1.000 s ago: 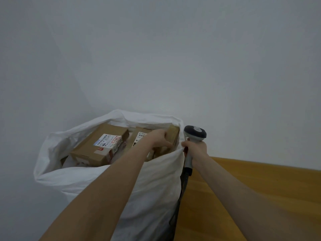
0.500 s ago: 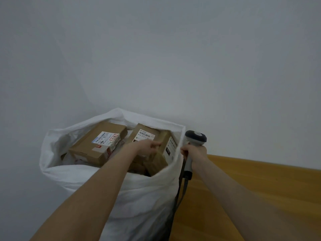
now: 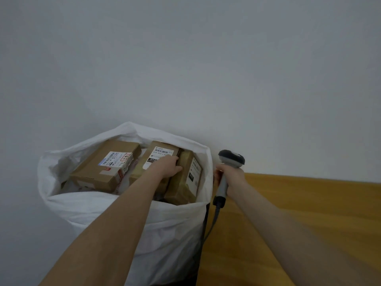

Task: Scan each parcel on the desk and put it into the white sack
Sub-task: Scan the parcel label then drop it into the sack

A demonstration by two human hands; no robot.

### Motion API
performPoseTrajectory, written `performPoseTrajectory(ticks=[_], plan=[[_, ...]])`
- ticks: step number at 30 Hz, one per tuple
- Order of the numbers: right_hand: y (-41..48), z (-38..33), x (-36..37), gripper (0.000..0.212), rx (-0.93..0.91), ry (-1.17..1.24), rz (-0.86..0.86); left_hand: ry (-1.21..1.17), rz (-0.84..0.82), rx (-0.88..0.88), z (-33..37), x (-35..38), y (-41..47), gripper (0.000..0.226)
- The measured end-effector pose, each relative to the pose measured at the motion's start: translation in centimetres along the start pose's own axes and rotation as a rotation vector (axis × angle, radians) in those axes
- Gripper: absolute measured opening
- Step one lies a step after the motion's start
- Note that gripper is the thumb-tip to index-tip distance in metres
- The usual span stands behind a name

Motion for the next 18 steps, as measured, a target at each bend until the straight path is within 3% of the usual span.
performPoseTrajectory(ticks=[3, 7, 11, 18], plan=[[-1.5, 0.4, -1.5, 0.01, -0.016, 0.072, 0.04, -0.024, 0.173, 0.067, 2.4, -1.2, -0.3, 0.034], [-3.6, 2.2, -4.5, 0.011, -0.031, 0.196, 0.074, -0.042, 0.334, 0.217, 8.1, -1.3, -1.6, 0.041], [-5.9, 5.3, -8.5, 0.022, 0.04, 0.285, 0.124, -0.077, 0.275, 0.401, 14.5, 1.6, -3.8, 0.043], [-13.0, 9.2, -19.7, 0.032, 0.128, 0.258, 0.281, 0.041, 0.007, 0.59, 26.0, 9.1, -9.1, 0.048]])
Point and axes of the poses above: each hand's wrist, its own y-axis towards the middle knuckle, its own x-axis out of the palm, z = x × y, the point moved 5 cm from there along y, towards the middle knuckle, and after that the axes turned 6 degrees about -y, right-handed, at the moved point
